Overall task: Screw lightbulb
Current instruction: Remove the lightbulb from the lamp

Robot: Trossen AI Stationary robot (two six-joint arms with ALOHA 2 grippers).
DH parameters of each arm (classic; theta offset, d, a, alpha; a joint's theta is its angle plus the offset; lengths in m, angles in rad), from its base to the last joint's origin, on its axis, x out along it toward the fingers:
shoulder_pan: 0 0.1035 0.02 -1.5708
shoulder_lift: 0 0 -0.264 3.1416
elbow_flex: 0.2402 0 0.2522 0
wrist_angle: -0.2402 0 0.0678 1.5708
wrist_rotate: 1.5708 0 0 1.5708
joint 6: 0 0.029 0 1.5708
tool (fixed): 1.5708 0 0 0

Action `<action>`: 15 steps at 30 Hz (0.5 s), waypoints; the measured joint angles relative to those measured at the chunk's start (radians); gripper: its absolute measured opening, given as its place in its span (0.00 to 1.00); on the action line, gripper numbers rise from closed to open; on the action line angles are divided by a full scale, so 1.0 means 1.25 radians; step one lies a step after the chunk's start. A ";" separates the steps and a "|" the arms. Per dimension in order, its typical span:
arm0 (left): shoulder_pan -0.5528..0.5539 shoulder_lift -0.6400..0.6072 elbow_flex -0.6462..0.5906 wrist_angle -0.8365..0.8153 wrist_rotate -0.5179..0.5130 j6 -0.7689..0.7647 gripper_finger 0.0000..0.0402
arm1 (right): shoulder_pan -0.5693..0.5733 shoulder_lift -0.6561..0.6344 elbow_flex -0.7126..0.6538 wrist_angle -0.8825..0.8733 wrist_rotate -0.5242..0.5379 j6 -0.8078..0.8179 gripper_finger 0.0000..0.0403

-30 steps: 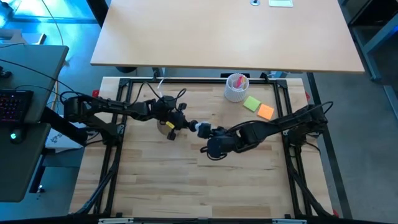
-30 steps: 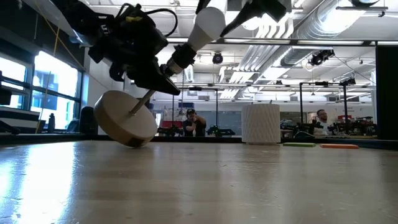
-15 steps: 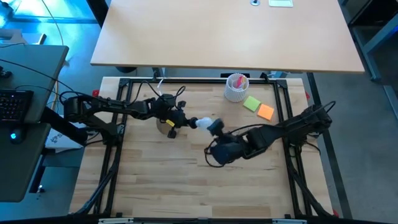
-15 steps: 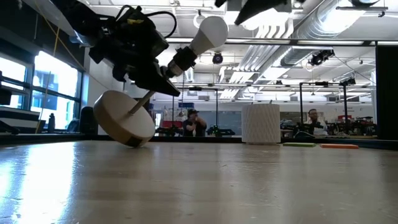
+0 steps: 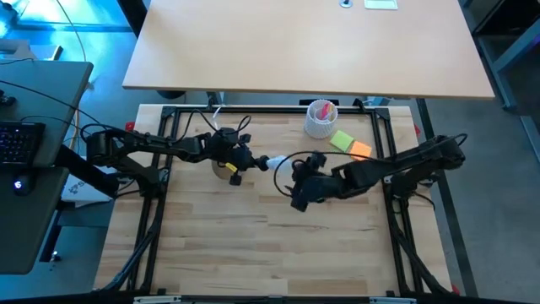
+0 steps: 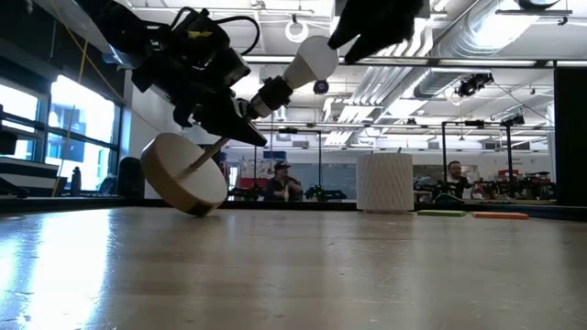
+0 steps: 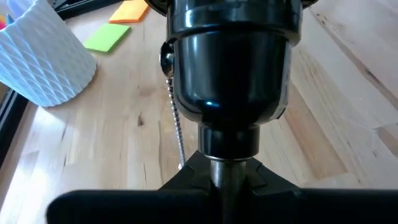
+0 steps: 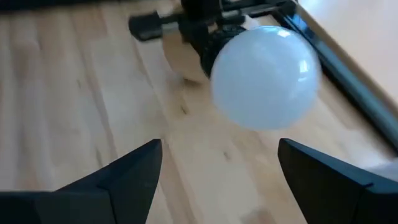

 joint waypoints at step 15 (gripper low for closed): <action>-0.001 -0.002 0.002 0.002 0.000 0.004 0.03 | -0.131 -0.116 -0.302 0.584 -0.160 0.012 0.79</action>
